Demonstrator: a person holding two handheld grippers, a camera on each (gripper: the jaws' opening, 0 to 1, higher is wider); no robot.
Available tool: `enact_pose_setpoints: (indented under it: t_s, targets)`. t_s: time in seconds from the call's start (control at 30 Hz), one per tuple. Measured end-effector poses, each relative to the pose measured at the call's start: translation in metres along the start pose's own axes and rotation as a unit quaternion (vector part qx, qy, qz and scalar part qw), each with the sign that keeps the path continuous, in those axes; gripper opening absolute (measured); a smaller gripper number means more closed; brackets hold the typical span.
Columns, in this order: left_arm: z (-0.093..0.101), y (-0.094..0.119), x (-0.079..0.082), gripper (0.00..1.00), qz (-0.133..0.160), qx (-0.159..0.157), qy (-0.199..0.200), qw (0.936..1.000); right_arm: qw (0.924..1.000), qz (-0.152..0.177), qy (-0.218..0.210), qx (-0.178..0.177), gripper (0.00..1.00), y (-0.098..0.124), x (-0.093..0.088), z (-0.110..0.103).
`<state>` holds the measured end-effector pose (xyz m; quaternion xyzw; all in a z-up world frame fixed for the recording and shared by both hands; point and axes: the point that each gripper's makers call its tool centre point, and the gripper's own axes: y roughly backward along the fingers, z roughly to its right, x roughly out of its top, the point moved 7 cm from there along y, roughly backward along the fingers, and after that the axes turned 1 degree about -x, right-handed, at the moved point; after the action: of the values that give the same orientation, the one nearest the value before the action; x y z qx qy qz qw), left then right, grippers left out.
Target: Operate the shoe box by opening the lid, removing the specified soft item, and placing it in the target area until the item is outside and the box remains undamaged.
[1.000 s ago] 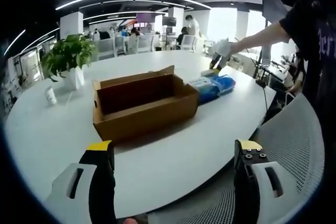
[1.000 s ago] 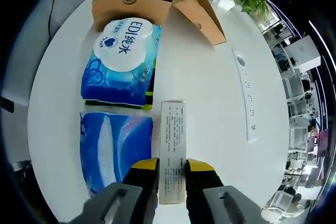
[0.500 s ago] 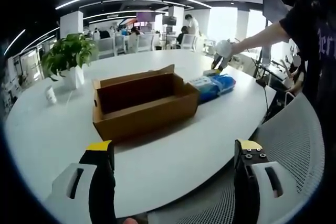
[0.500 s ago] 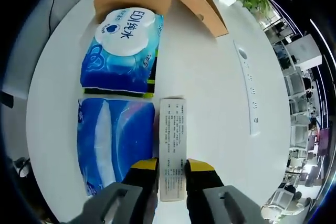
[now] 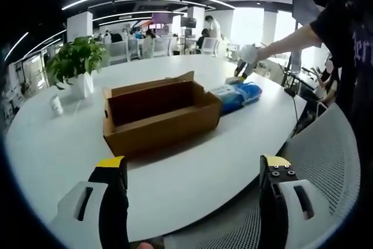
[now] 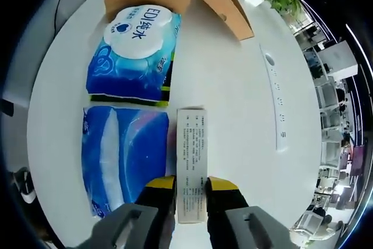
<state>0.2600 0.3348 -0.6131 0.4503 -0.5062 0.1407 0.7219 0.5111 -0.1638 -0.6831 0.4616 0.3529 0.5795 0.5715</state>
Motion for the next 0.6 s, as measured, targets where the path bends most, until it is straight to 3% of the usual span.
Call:
enact_pose_setpoints:
  t_s: [0.6]
  targets:
    - [0.0001,-0.0008,-0.0001,0.93,-0.003,-0.002,-0.001,1.0,1.0,-0.001,-0.006,-0.002,0.16,-0.0004,0.0004,0.0008]
